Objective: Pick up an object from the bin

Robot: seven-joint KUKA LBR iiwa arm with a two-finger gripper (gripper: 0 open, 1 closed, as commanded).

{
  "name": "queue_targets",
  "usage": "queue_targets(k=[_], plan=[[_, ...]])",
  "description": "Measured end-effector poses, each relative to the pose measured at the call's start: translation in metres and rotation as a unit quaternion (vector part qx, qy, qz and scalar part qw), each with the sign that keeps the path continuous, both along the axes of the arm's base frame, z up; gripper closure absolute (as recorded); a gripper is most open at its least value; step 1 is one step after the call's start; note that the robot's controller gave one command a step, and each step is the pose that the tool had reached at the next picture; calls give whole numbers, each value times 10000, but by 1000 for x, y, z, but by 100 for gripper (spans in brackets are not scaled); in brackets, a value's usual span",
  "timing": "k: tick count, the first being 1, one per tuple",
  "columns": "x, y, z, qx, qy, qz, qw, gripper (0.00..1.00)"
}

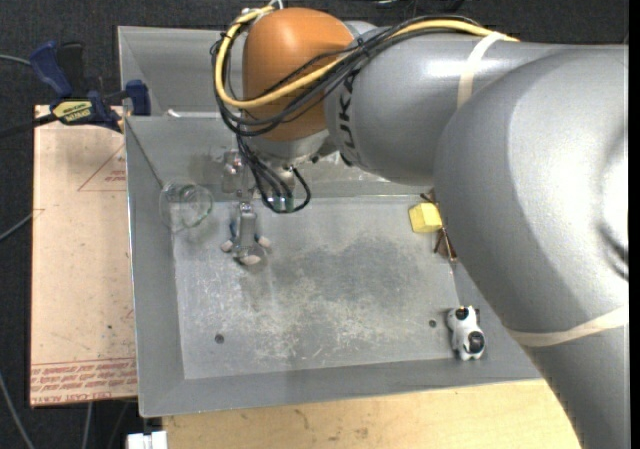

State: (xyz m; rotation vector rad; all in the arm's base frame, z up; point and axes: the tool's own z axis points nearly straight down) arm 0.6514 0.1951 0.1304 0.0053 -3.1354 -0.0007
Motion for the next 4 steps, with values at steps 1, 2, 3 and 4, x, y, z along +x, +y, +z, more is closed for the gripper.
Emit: queue_targets(k=[1, 2, 3, 4], plan=[[2, -1, 5, 7, -38, -15, 10000, 0], [-19, -9, -49, 10, -48, 1920, 9814, 0], [-32, -16, -49, 9, -31, 1243, 9922, 0], [-28, -25, -41, 6, -46, 582, 9983, 0]])
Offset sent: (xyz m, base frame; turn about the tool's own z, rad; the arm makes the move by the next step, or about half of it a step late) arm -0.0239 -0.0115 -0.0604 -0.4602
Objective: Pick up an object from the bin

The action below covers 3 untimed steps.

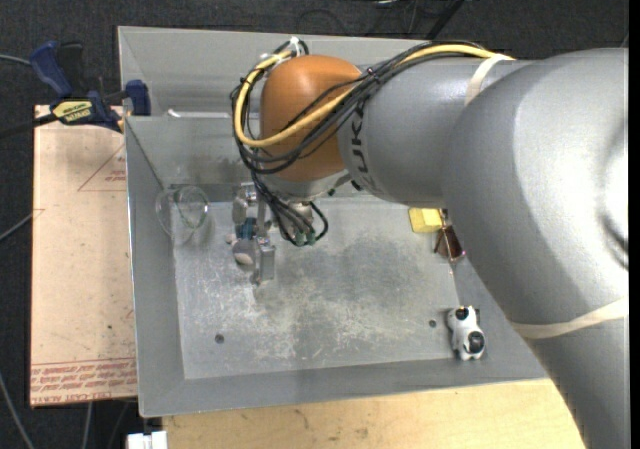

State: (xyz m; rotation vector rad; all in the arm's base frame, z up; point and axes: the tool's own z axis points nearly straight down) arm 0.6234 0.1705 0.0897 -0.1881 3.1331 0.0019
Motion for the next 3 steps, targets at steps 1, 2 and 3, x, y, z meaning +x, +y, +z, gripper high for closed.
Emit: queue_targets(k=[1, 2, 3], plan=[[-2, -9, -8, -3, 0, 1516, 9884, 0], [-8, -13, -18, 9, -13, -356, 9994, 100], [-8, -13, -18, 9, -13, -357, 9994, 100]])
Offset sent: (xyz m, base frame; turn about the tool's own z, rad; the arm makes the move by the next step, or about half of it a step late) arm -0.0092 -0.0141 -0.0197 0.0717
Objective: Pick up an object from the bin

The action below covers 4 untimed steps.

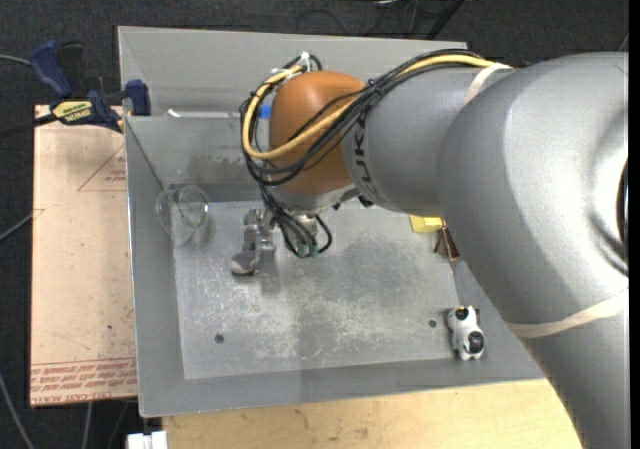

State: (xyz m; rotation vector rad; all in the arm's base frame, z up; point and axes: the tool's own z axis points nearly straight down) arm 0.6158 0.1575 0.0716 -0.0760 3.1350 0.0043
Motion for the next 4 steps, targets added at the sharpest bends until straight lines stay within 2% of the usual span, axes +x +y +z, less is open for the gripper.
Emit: queue_targets(k=[4], plan=[[0, 0, 7, -5, 13, -1, 10000, 100]])
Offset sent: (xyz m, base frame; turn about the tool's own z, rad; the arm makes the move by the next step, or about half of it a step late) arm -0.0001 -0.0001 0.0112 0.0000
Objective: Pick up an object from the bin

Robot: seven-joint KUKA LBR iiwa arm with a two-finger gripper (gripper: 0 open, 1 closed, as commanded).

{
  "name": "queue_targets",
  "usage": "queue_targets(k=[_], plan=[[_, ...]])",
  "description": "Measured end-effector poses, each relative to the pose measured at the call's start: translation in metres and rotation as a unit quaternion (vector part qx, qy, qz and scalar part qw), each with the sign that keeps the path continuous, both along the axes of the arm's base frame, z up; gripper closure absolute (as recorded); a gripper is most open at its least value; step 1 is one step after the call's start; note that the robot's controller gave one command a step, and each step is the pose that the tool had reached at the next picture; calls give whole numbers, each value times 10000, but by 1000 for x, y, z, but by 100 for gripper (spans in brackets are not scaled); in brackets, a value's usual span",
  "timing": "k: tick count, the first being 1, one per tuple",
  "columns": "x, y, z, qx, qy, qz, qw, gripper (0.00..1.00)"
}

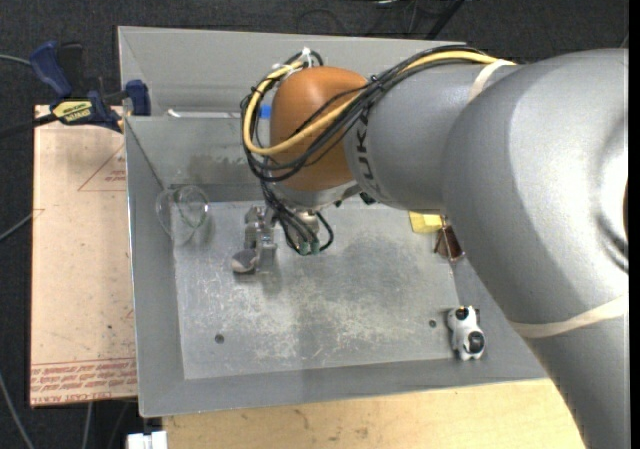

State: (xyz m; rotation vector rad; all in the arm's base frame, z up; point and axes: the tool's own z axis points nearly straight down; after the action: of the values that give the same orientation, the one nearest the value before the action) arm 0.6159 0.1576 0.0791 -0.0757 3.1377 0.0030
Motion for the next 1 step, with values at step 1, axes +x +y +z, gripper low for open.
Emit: queue_targets(k=[1], plan=[[-1, 0, 6, -7, 28, 0, 10000, 100]])
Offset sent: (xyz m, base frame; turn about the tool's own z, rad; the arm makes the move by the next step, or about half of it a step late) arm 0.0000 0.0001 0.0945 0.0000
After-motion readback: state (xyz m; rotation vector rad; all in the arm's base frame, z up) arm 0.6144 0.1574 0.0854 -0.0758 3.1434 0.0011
